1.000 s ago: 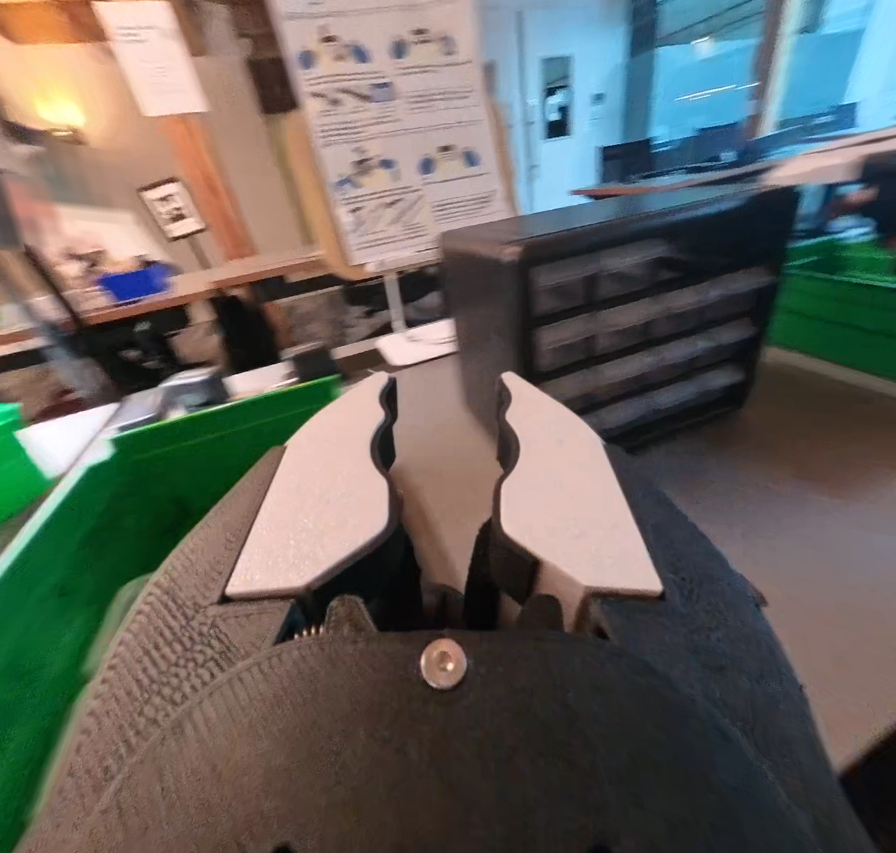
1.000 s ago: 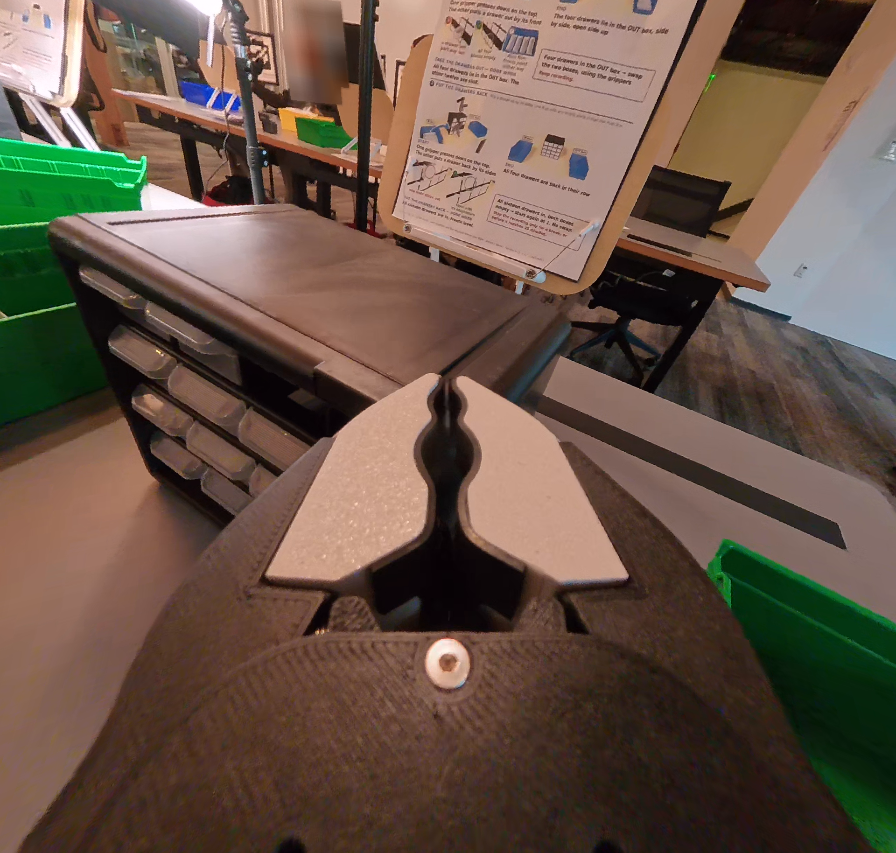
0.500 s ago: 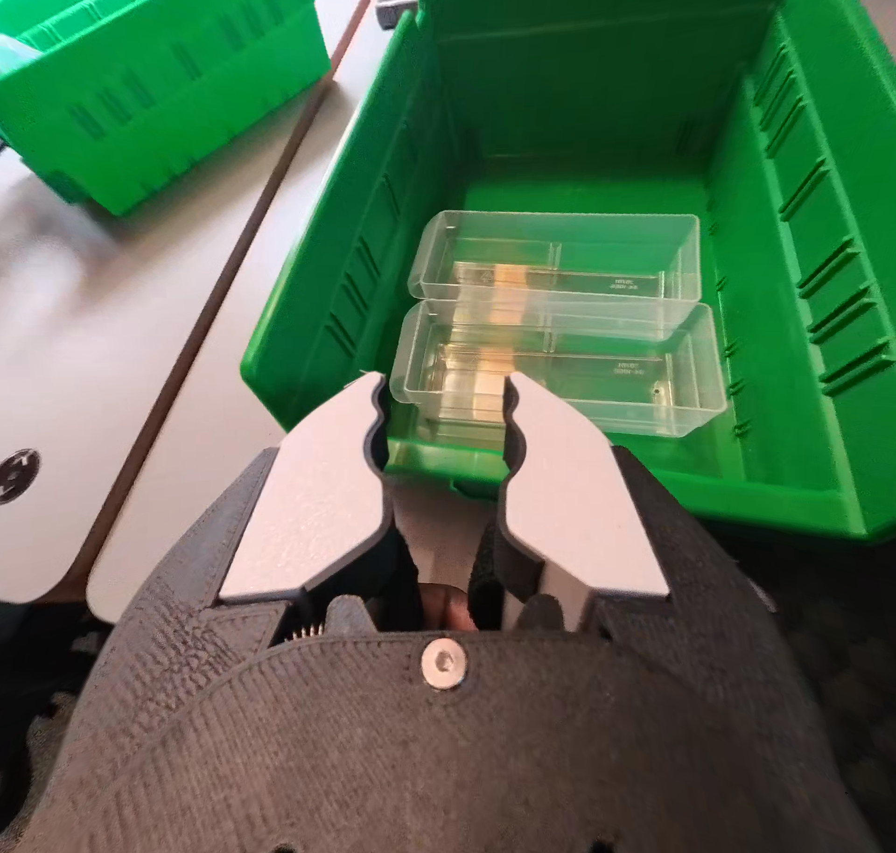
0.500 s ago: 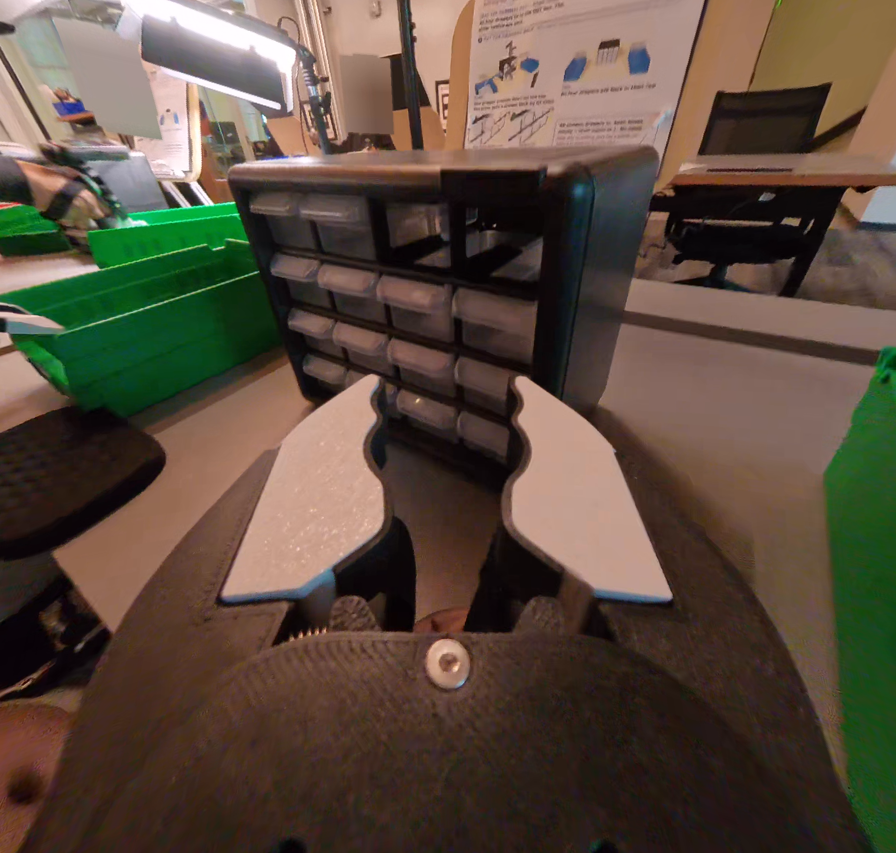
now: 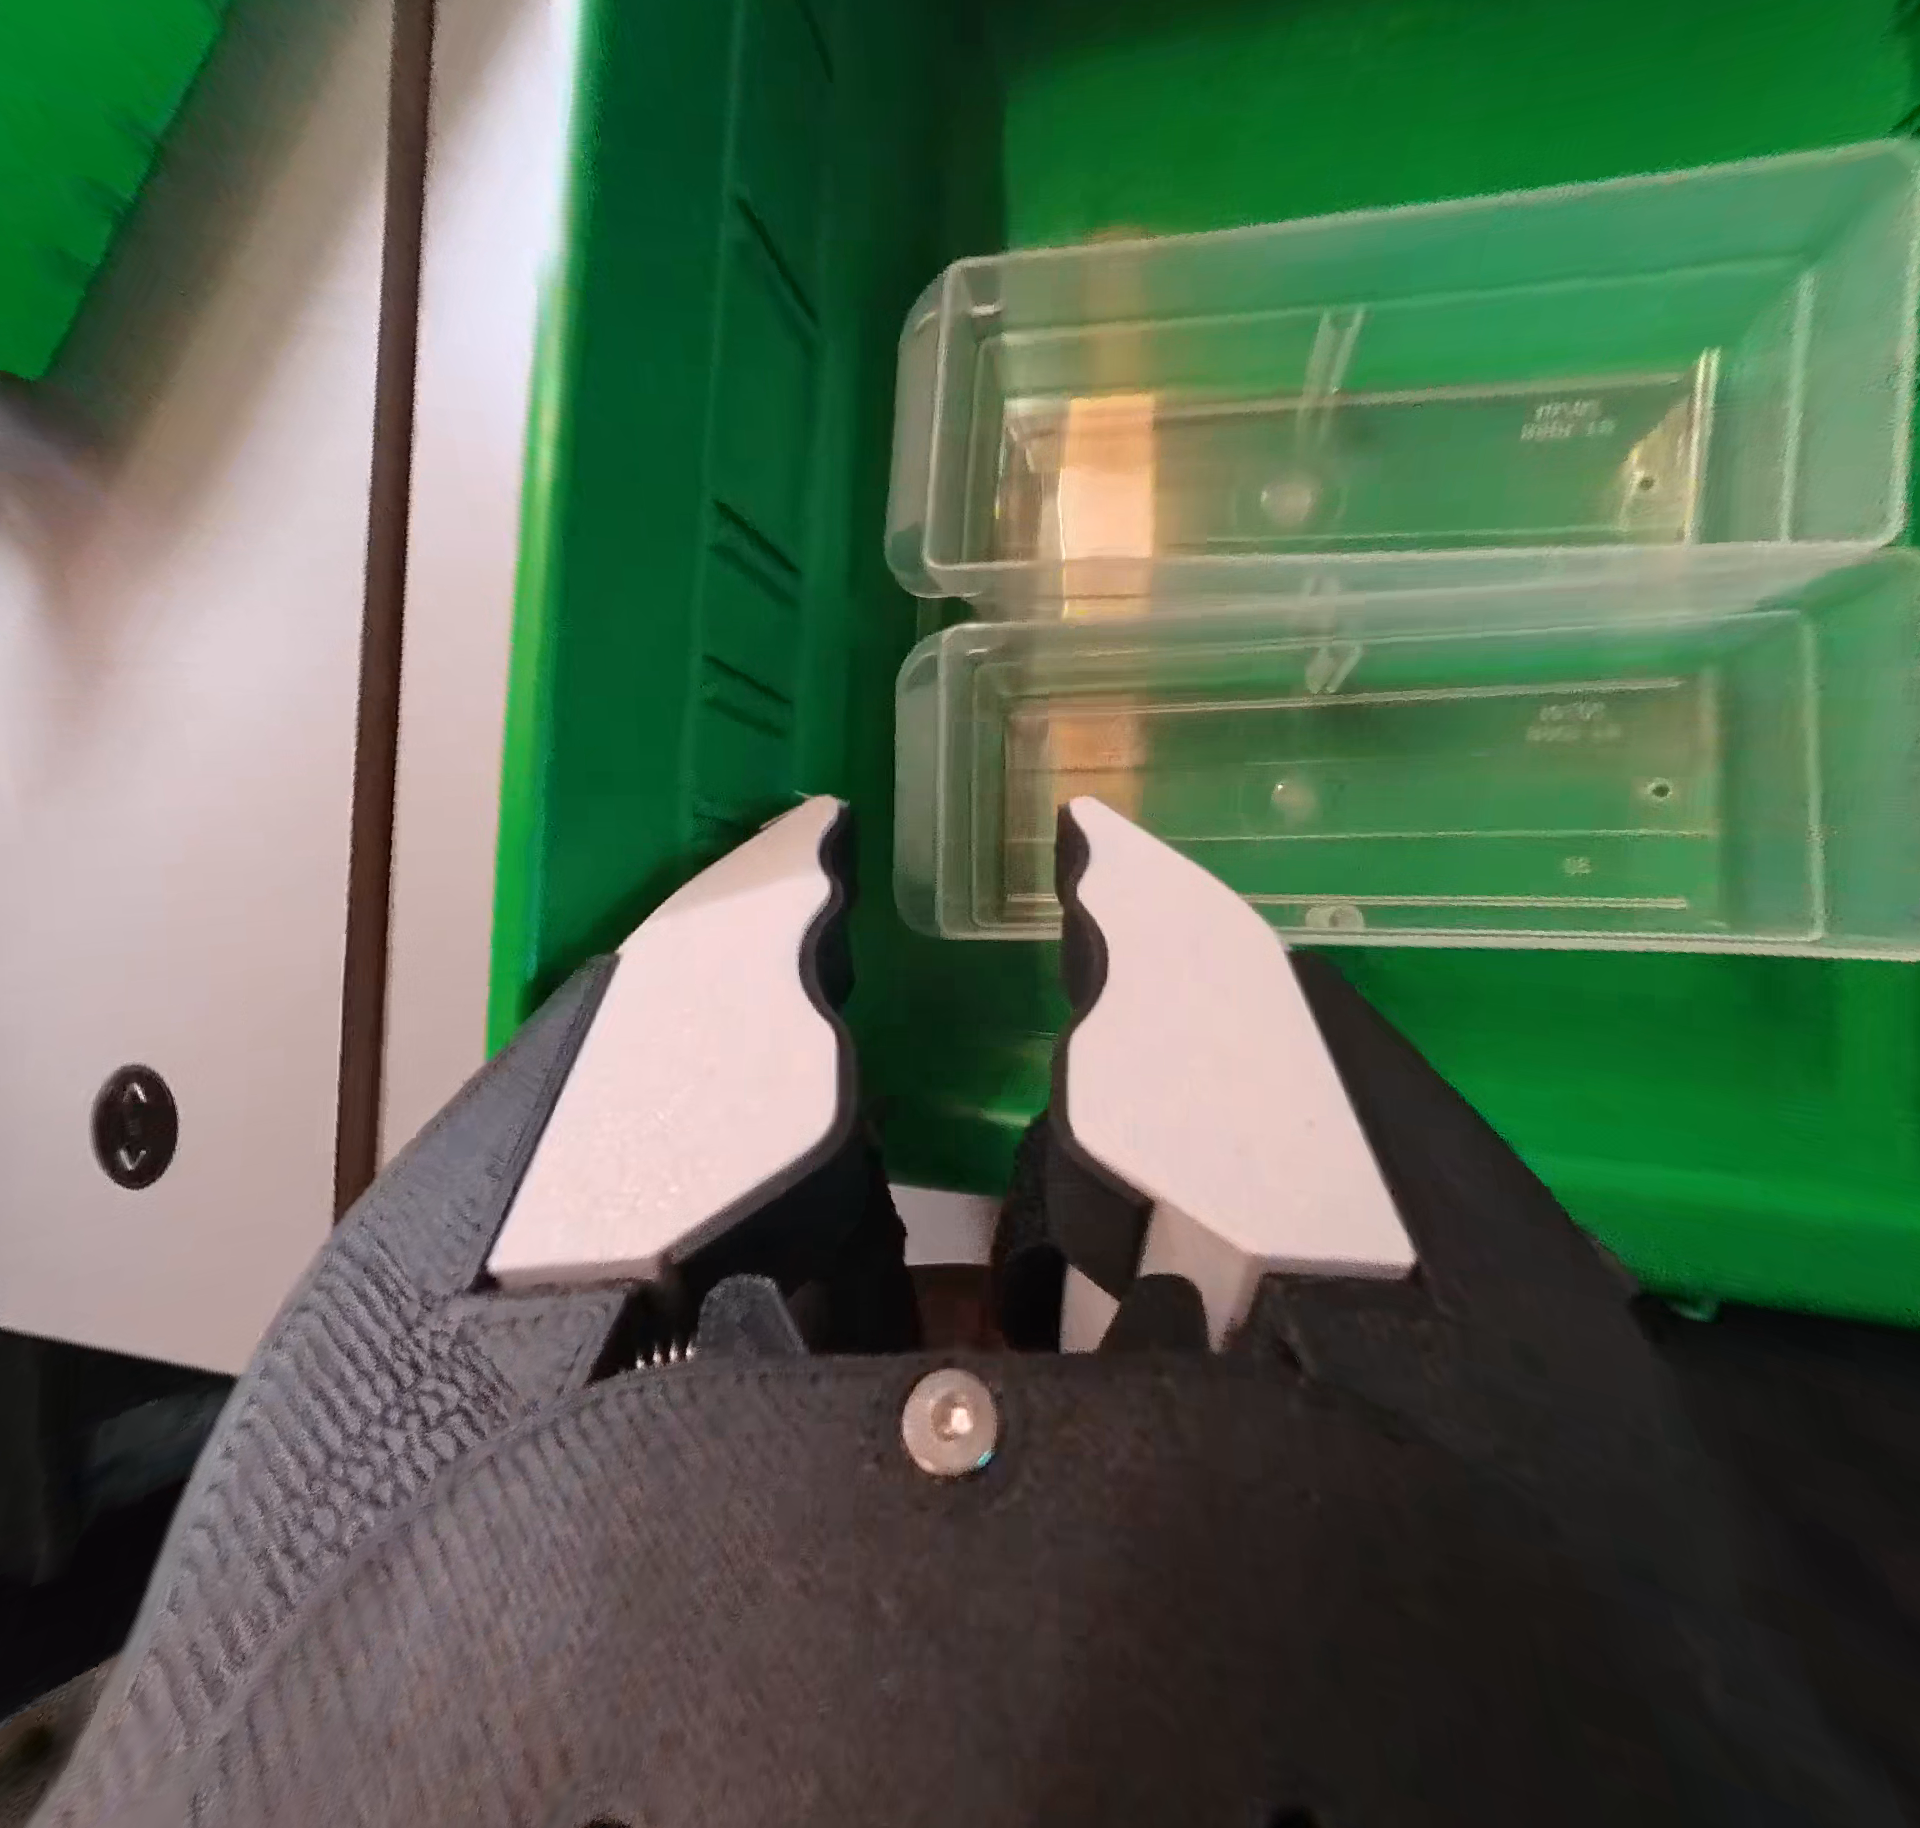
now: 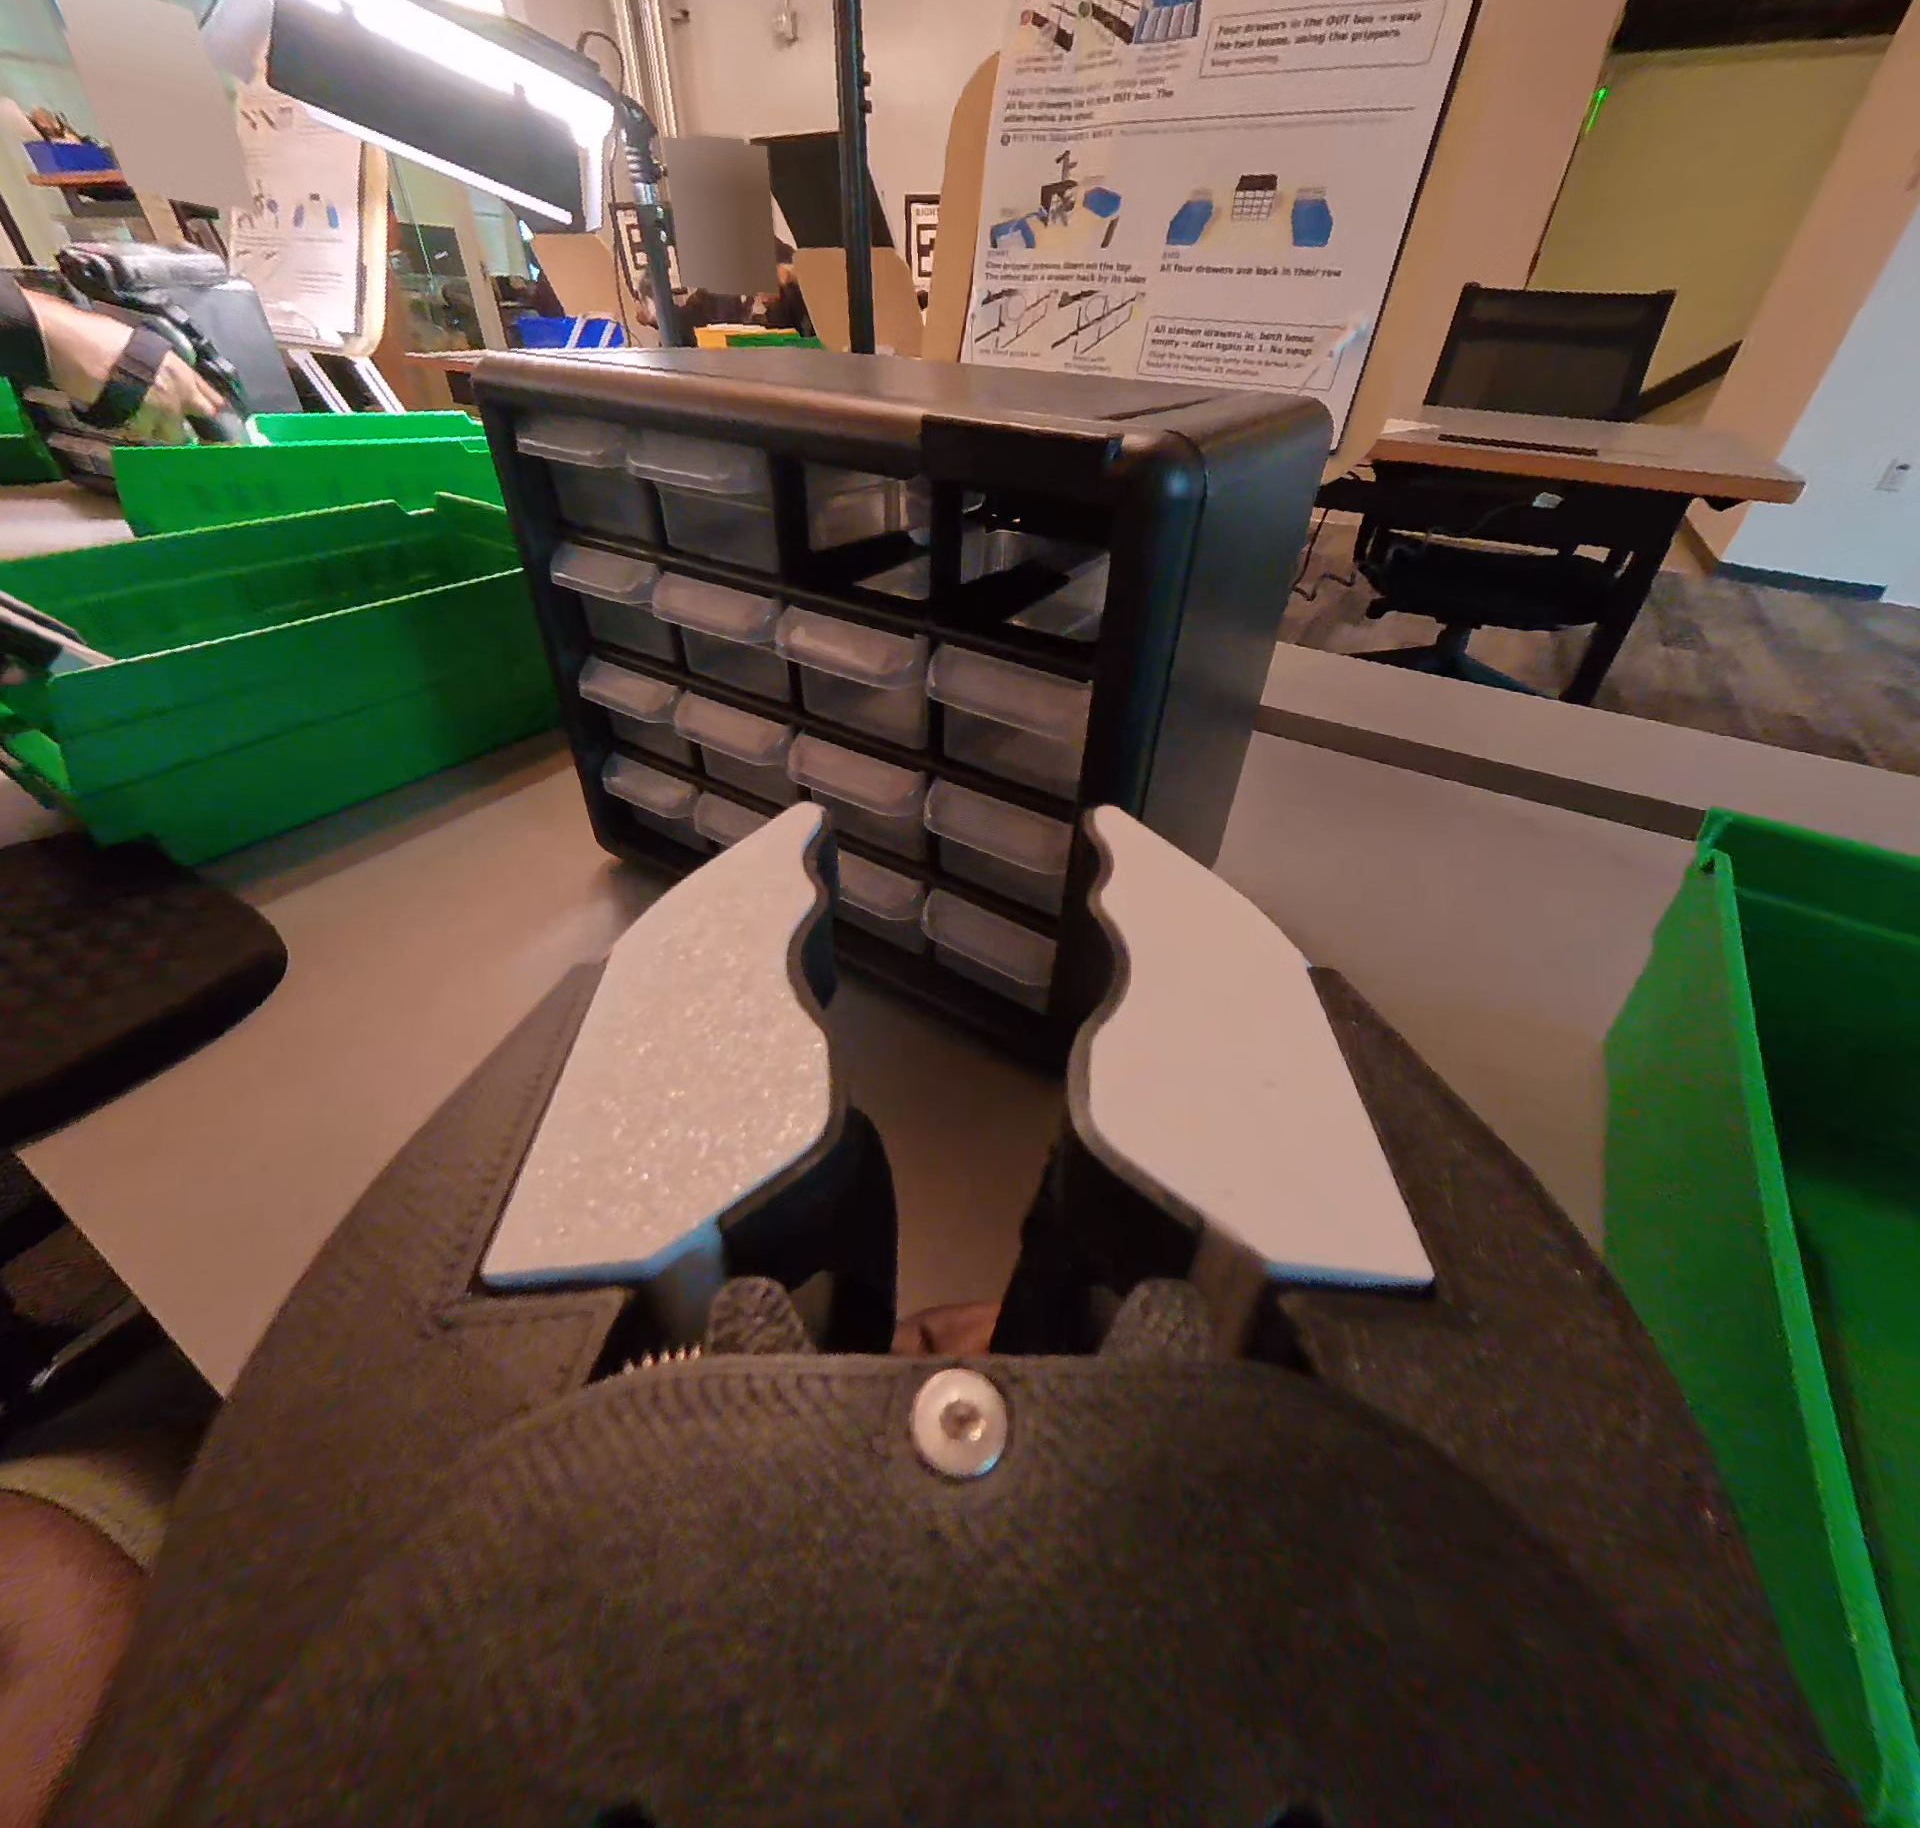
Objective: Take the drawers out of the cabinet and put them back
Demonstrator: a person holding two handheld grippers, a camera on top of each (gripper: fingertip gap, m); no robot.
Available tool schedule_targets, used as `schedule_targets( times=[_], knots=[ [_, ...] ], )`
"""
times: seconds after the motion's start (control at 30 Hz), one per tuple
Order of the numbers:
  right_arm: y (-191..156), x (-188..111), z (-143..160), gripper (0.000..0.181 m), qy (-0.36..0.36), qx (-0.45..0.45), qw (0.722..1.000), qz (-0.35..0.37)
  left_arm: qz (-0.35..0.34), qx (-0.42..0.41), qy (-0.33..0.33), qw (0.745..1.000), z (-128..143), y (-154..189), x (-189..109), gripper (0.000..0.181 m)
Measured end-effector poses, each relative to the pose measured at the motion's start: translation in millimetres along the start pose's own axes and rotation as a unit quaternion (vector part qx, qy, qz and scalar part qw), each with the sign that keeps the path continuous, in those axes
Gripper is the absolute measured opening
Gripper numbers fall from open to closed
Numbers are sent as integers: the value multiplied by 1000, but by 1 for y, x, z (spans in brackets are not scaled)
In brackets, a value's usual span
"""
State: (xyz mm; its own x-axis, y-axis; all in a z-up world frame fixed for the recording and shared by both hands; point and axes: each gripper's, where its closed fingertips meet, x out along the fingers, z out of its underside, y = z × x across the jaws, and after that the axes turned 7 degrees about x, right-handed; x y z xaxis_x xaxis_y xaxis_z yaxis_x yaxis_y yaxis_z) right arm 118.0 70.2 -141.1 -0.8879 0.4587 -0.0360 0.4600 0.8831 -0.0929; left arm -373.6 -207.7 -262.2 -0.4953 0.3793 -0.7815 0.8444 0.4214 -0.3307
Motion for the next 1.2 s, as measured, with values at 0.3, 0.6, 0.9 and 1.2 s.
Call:
schedule_targets(
  times=[0.3,0.6,0.9,1.2],
  knots=[
    [4,1,4,41,-7,-19,1000,18,-43,41,-29,998,-1,-2,16,17],
    [6,2,6,39,-10,-21,1000,20,-78,-64,162,982,-23,-23,-40,13],
    [-34,9,4,62,44,-95,992,-65,-1,-208,439,874,-53,-14,-129,12],
    [-126,21,2,105,148,-211,949,-179,229,-109,443,860,-108,141,-147,13]
  ],
)
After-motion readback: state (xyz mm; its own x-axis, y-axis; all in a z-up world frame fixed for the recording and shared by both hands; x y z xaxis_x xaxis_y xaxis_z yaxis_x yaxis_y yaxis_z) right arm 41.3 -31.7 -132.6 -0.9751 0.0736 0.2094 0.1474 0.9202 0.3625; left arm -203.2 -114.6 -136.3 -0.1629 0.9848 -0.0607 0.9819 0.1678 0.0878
